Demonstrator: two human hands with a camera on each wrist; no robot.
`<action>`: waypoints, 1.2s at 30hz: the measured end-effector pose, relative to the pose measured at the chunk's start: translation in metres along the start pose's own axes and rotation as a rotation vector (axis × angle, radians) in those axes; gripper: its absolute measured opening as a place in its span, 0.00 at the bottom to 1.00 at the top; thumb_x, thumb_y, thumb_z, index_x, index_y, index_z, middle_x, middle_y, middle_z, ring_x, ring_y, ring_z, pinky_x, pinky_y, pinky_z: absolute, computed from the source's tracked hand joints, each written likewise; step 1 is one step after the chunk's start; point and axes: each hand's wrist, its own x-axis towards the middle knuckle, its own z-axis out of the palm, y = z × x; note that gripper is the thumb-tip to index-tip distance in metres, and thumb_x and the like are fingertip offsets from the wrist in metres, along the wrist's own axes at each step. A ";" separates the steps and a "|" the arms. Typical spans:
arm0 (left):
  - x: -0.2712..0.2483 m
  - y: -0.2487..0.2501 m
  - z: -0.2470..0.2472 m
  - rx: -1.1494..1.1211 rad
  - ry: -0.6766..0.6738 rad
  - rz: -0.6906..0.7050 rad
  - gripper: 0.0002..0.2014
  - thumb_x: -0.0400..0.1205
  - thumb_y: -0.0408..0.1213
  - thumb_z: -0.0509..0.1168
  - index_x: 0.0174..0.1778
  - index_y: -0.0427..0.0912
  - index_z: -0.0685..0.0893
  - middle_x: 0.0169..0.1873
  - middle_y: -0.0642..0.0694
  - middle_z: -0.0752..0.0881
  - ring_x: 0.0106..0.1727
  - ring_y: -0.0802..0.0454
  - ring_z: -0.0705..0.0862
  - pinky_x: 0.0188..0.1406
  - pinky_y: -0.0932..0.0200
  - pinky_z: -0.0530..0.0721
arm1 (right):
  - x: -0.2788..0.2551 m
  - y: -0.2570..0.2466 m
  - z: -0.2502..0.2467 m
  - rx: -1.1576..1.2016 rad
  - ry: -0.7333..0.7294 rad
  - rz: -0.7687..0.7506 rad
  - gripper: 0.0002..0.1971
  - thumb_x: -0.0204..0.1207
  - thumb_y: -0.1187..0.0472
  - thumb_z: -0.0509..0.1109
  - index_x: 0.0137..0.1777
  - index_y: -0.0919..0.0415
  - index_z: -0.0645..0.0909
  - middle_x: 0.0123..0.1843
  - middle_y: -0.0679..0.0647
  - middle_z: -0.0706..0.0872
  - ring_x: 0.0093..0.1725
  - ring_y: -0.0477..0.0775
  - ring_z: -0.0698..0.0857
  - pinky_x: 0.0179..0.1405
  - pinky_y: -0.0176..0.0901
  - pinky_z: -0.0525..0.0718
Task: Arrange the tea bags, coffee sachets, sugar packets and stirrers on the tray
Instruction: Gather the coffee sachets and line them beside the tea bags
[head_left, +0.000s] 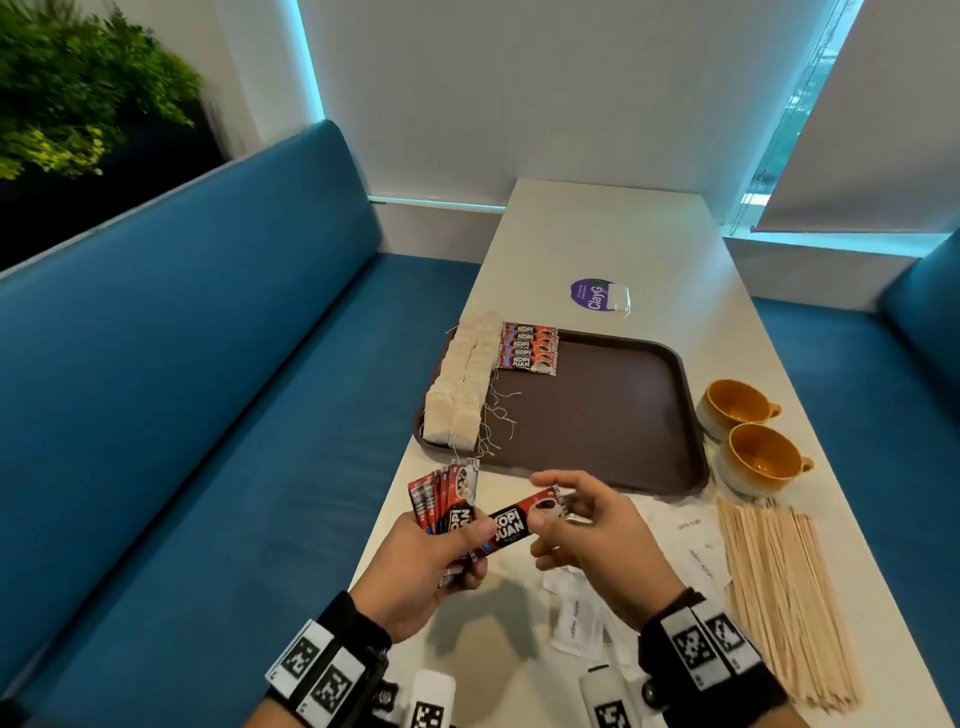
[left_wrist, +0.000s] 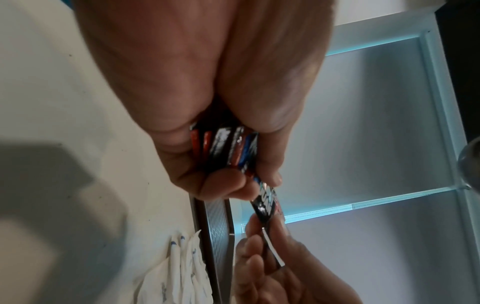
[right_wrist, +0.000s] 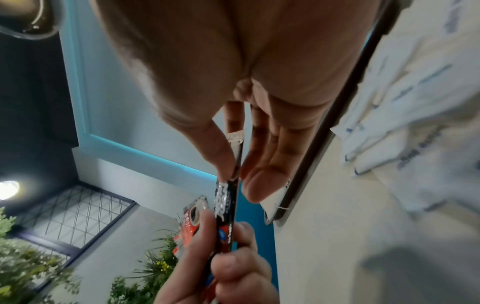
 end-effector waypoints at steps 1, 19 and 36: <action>-0.002 -0.001 0.001 -0.004 0.003 0.015 0.08 0.74 0.35 0.78 0.44 0.36 0.87 0.35 0.37 0.84 0.30 0.46 0.81 0.30 0.56 0.83 | -0.005 0.003 0.000 0.028 -0.022 0.010 0.14 0.76 0.75 0.77 0.59 0.63 0.88 0.46 0.67 0.89 0.36 0.63 0.89 0.39 0.53 0.90; -0.010 -0.001 0.022 -0.040 0.010 0.103 0.13 0.73 0.32 0.77 0.51 0.31 0.86 0.38 0.35 0.88 0.34 0.46 0.86 0.34 0.55 0.87 | -0.034 0.002 -0.022 0.010 0.089 0.026 0.06 0.76 0.72 0.77 0.51 0.66 0.92 0.42 0.67 0.93 0.37 0.60 0.90 0.40 0.48 0.91; 0.056 -0.001 -0.022 -0.044 0.129 -0.191 0.11 0.84 0.19 0.64 0.60 0.25 0.85 0.54 0.31 0.92 0.52 0.30 0.93 0.44 0.37 0.94 | 0.116 -0.034 -0.070 -0.008 0.241 0.052 0.07 0.79 0.73 0.74 0.55 0.68 0.89 0.46 0.68 0.92 0.38 0.59 0.88 0.37 0.44 0.93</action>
